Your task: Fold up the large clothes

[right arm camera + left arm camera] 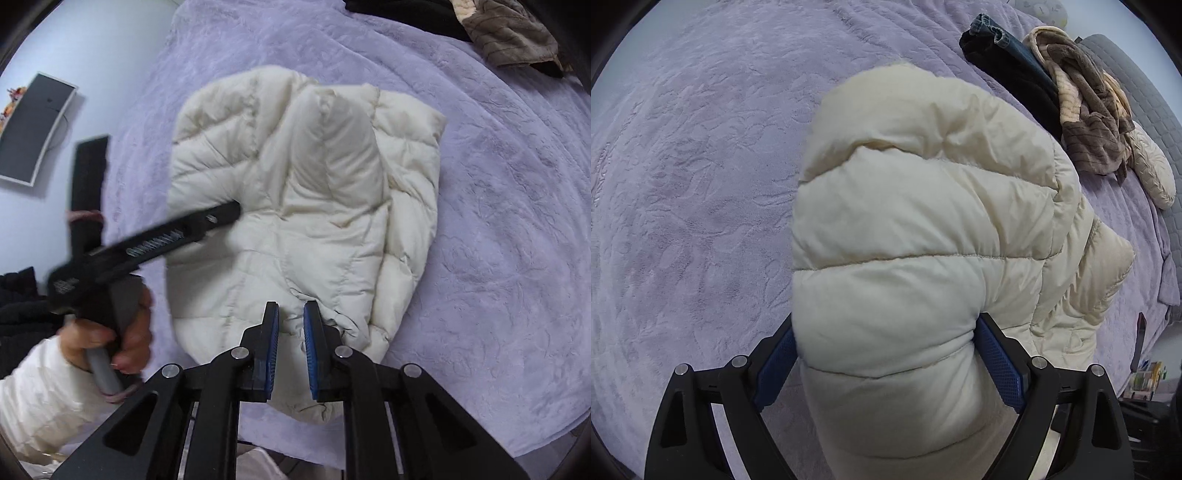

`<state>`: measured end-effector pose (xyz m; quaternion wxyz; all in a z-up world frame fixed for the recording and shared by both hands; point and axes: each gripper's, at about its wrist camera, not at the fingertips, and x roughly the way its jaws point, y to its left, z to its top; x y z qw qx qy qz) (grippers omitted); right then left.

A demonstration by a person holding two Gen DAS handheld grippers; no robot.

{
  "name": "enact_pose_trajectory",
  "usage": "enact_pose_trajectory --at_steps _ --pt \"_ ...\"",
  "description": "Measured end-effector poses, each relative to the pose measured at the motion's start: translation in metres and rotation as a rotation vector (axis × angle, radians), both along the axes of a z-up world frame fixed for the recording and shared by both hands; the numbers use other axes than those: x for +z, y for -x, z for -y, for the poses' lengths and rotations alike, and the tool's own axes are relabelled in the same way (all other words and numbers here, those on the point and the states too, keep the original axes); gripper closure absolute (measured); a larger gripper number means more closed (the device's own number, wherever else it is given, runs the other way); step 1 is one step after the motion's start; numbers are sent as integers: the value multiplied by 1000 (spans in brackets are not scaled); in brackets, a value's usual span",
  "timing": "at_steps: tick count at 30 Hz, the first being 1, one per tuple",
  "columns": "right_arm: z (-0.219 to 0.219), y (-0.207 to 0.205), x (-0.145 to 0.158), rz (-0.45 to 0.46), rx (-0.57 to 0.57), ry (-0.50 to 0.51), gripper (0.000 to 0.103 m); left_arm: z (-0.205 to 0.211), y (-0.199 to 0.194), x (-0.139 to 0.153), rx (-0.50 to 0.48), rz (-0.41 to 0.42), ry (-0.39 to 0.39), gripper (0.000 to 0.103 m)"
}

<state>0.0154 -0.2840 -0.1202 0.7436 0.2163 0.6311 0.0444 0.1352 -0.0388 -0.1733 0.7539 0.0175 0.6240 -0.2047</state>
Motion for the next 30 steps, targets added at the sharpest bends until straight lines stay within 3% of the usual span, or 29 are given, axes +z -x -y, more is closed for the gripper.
enact_pose_trajectory --at_steps 3,5,8,11,15,18,21,30 --pt "9 4 -12 -19 -30 -9 93 -7 1 32 -34 79 -6 13" --pt "10 4 -13 -13 -22 3 93 -12 -1 53 -61 116 14 27" --pt "9 3 -15 -6 -9 9 93 -4 -10 80 -142 139 94 27" --pt "-1 0 -25 -6 -6 16 93 30 -18 91 -273 149 154 27" --pt "-6 -2 -35 -11 -8 36 93 78 -32 62 -345 117 123 27" --pt "-12 -2 -52 -11 -6 63 93 94 -47 26 -304 52 96 27" --pt "-6 -4 -65 -11 -43 22 93 97 -56 -1 -266 14 78 27" --pt "-4 -15 -90 -23 -42 -26 94 112 -52 -37 -270 31 14 27"
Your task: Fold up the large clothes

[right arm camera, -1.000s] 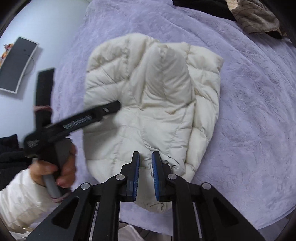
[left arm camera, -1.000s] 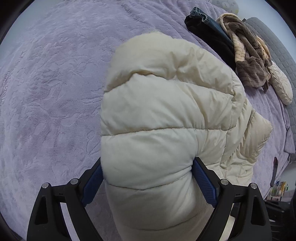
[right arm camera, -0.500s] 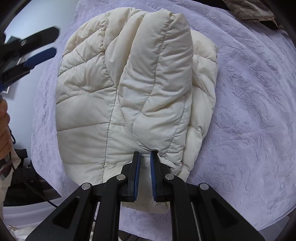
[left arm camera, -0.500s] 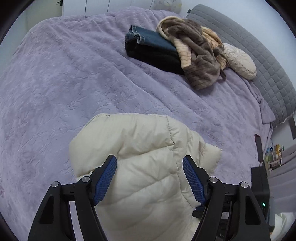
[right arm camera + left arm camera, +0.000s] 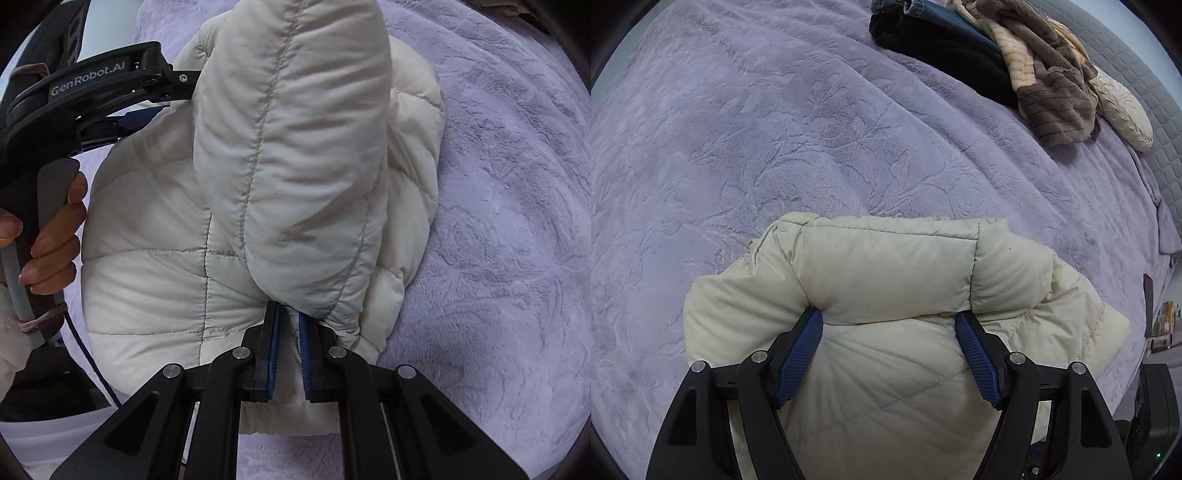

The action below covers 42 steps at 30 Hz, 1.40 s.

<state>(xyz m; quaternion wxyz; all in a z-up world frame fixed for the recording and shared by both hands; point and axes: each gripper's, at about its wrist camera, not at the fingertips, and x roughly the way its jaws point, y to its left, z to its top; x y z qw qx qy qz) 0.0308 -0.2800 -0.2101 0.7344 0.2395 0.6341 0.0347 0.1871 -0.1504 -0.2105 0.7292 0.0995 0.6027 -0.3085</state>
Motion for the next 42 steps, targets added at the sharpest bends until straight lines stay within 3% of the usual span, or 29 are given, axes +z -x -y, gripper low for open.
enact_pose_trajectory --at_steps 7,12,25,37,39,41,42 --pt "6 0 4 -11 -10 -23 94 2 0 0 -1 11 -10 27" --pt "18 -3 13 -24 -24 -58 94 -4 3 18 20 23 -4 27" --pt "45 3 52 -46 -71 -97 89 -73 40 83 113 82 20 27" --pt "57 2 105 -36 -78 -40 88 -125 83 117 202 63 -3 27" --pt "59 1 112 -33 -82 -26 79 -129 89 121 213 58 -22 27" --pt "58 3 121 -21 -83 -15 47 -133 94 125 223 43 -23 27" --pt "58 4 127 -11 -81 -10 43 -135 97 128 229 40 -25 27"
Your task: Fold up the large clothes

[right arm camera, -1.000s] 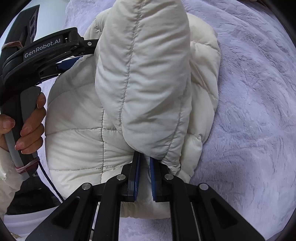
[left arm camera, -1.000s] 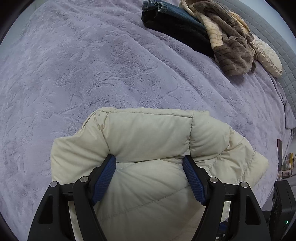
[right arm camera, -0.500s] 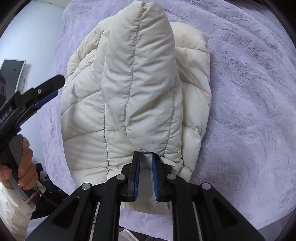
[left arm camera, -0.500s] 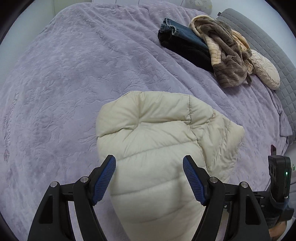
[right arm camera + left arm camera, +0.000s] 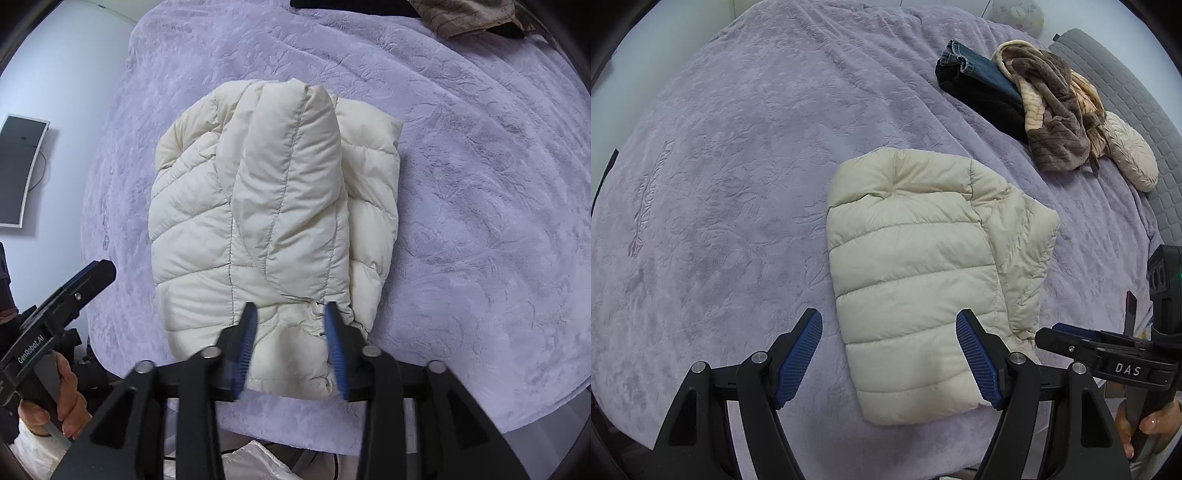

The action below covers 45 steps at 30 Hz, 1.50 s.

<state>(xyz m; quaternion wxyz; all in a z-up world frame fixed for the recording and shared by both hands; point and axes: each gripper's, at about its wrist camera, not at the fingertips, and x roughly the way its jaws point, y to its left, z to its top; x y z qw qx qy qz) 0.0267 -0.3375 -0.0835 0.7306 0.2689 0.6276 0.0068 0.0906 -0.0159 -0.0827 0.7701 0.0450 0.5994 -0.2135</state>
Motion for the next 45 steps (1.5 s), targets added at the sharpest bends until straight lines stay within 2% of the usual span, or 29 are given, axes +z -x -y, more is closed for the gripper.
enact_pose_trajectory --at_steps 6,10,12,15,22,24,25,33,45 --pt "-5 1 25 12 -1 35 43 -6 9 12 32 -11 -25 27" --pt "-12 4 37 26 -8 62 29 -9 14 23 42 -12 -39 25" --pt "-15 4 45 37 -5 81 28 -10 18 29 47 5 -41 3" --pt "-19 4 56 57 -5 109 21 -10 23 41 44 36 -45 2" --pt "-27 8 80 95 -8 197 19 -12 27 51 80 51 -104 2" --pt "-29 10 84 107 -11 213 4 -14 29 55 90 63 -111 2" --pt "-31 10 85 116 -14 213 0 -15 29 56 94 66 -110 2" --pt "-39 11 91 108 -20 261 0 -21 33 61 117 77 -136 2" --pt "-41 14 97 118 -32 270 0 -23 39 66 129 89 -161 2"
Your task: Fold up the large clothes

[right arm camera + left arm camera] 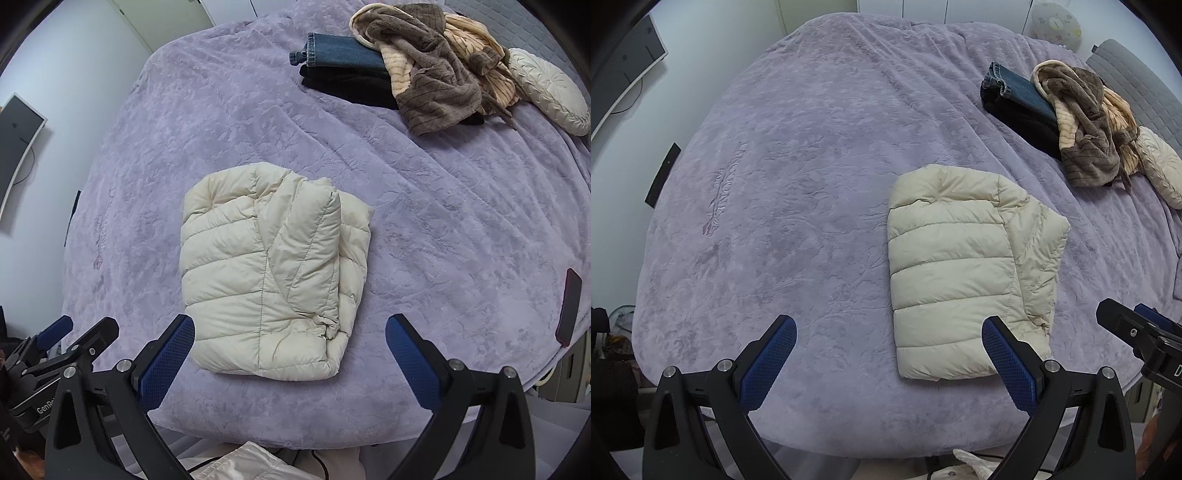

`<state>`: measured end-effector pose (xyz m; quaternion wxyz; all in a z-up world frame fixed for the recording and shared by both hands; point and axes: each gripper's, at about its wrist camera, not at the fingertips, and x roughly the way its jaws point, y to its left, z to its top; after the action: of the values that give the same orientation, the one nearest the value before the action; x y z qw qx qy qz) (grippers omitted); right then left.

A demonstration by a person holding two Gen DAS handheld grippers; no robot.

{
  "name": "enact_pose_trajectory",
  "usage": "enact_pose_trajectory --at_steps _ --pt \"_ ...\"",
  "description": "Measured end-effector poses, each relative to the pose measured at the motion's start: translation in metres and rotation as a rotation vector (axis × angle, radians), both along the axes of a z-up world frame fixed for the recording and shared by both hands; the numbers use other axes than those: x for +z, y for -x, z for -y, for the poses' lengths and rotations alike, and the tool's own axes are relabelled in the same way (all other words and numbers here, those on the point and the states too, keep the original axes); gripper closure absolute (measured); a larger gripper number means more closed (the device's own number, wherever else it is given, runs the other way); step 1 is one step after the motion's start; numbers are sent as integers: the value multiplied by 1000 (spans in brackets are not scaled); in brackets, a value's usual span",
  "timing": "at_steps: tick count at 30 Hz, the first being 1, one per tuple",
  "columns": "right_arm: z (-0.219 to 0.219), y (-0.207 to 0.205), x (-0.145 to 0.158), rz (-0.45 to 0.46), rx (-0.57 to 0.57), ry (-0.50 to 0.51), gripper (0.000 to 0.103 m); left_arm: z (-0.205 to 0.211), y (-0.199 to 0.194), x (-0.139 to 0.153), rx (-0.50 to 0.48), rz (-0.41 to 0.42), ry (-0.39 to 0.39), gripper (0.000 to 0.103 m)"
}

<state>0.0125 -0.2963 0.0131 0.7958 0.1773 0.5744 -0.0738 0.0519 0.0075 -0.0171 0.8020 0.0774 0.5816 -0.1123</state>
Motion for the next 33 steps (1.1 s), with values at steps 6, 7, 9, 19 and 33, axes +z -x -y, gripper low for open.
enact_pose_trajectory --at_steps 6,7,9,19,33 --pt "1 1 1 0 1 0 0 1 2 2 -5 1 -3 2" --pt "1 1 0 0 1 -1 0 1 2 2 -4 2 -3 2" --pt "1 1 1 -1 0 0 0 1 2 2 -4 2 -4 2" --pt "2 9 1 -6 -10 -2 0 3 7 2 -6 1 -8 2" --pt "0 9 0 -14 -10 -2 0 1 8 1 -13 -2 -9 2"
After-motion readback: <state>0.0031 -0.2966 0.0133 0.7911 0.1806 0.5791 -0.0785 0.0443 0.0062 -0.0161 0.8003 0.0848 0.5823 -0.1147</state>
